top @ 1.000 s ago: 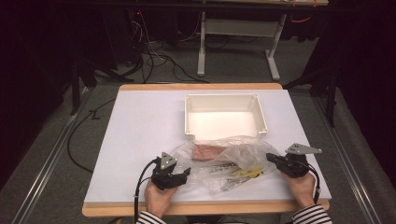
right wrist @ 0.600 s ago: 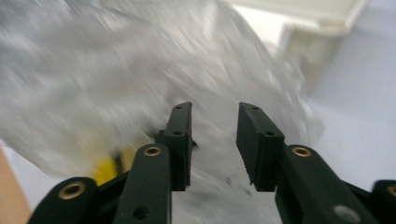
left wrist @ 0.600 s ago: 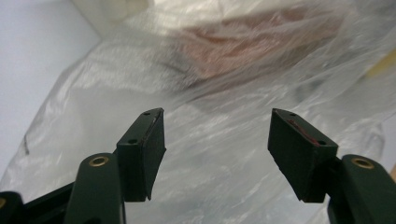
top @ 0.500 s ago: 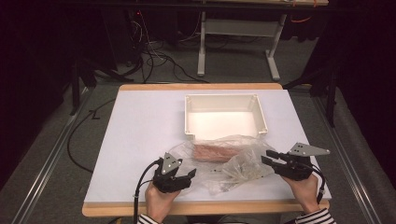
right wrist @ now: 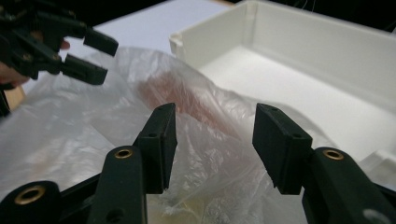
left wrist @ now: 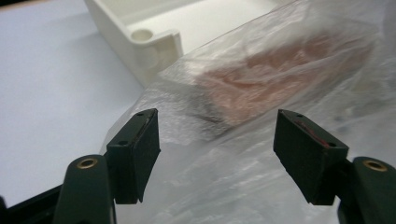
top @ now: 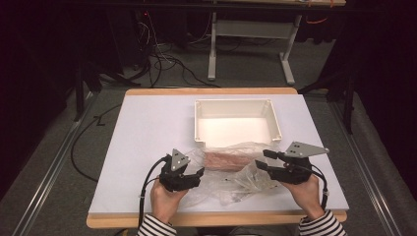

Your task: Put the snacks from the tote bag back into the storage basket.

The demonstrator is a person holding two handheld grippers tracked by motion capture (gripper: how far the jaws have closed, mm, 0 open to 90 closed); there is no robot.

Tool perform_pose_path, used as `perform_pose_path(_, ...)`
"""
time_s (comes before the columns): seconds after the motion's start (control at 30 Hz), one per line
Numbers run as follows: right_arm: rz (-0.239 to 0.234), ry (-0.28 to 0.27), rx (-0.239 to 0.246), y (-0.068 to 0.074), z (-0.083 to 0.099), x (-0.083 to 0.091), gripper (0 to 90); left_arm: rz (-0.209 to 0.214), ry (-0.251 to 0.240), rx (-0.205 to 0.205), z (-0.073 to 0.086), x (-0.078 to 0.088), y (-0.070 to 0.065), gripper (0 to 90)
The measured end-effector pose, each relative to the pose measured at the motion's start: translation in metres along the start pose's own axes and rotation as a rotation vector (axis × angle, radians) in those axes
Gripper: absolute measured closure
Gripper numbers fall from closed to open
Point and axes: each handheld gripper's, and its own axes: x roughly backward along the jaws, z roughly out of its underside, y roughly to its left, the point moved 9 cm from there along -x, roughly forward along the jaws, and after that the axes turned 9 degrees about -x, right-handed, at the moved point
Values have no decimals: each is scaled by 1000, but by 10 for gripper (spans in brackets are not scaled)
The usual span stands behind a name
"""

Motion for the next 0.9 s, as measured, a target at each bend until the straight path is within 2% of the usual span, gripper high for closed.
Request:
perform_pose_path(0.07,20,71,-3,-6,11,-15,497,18,31,17,4,-7,4,312)
perform_pose_path(0.17,43,101,-6,-11,20,-22,502,30,55,36,8,-16,8,311)
perform_pose_path(0.23,49,129,-6,-17,29,-26,581,33,69,46,12,-21,10,309)
perform_pose_path(0.27,48,166,3,-21,39,-28,669,37,73,54,14,-23,11,310)
perform_pose_path(0.3,48,166,3,-21,39,-28,669,43,78,60,16,-25,11,310)
perform_pose_path(0.33,59,200,23,-26,48,-29,737,53,73,56,18,-27,9,336)
perform_pose_path(0.37,59,200,23,-26,48,-29,737,53,73,56,18,-27,9,346)
perform_pose_path(0.4,55,214,25,-29,55,-28,802,55,68,57,19,-28,8,350)
perform_pose_path(0.43,55,214,25,-29,55,-28,802,58,72,58,21,-29,7,350)
perform_pose_path(0.53,45,215,22,-32,61,-24,889,76,84,65,24,-30,4,369)
perform_pose_path(0.67,56,201,35,-34,64,-21,900,75,90,66,25,-31,4,361)
perform_pose_path(0.73,68,178,33,-37,62,-18,900,73,90,64,25,-32,4,344)
perform_pose_path(0.9,101,101,-19,-50,54,-7,900,93,92,46,27,-34,0,314)
